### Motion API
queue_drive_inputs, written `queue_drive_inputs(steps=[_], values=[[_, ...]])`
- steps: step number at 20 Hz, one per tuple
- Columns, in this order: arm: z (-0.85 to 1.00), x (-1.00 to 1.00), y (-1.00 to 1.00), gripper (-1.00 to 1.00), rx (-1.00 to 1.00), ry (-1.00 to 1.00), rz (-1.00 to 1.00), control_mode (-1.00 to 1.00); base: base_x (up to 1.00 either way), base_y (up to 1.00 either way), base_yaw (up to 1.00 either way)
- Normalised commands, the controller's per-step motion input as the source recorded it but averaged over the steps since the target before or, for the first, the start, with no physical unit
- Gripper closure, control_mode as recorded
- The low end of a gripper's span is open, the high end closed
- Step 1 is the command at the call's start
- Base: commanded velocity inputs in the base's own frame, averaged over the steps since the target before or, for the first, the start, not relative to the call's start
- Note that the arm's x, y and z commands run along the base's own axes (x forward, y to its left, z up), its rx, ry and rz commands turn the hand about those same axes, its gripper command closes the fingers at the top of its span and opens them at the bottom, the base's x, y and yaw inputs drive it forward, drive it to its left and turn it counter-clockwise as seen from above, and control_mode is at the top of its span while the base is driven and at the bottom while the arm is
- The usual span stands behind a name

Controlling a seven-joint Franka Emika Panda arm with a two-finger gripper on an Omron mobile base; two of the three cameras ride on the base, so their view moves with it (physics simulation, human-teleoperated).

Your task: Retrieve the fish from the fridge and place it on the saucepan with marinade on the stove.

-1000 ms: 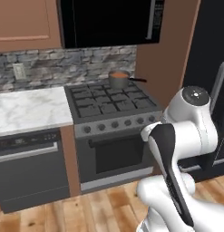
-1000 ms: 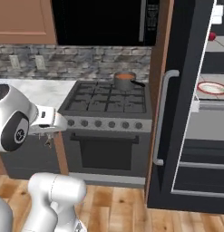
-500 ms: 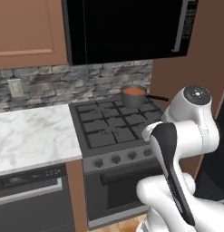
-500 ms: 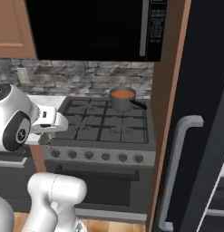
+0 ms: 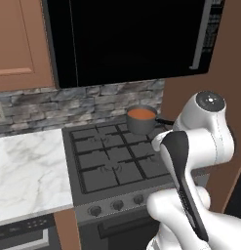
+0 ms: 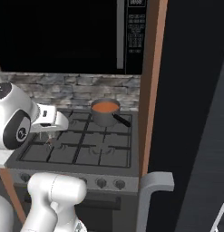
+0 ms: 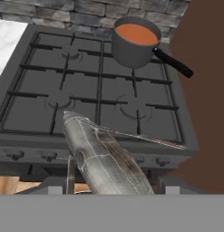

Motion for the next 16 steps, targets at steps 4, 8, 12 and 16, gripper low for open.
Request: queue_drive_inputs(steps=[4,8,12,16], values=[[0.0,0.0,0.0,1.0,0.0,0.0,0.0,1.0,0.0,-0.12,0.0],[0.0,0.0,0.0,1.0,0.0,0.0,0.0,1.0,-0.01,0.0,0.0],[0.0,0.0,0.0,1.0,0.0,0.0,0.0,1.0,-0.61,-0.2,0.0],[0.0,0.0,0.0,1.0,0.0,0.0,0.0,1.0,-0.43,-0.22,-0.01]])
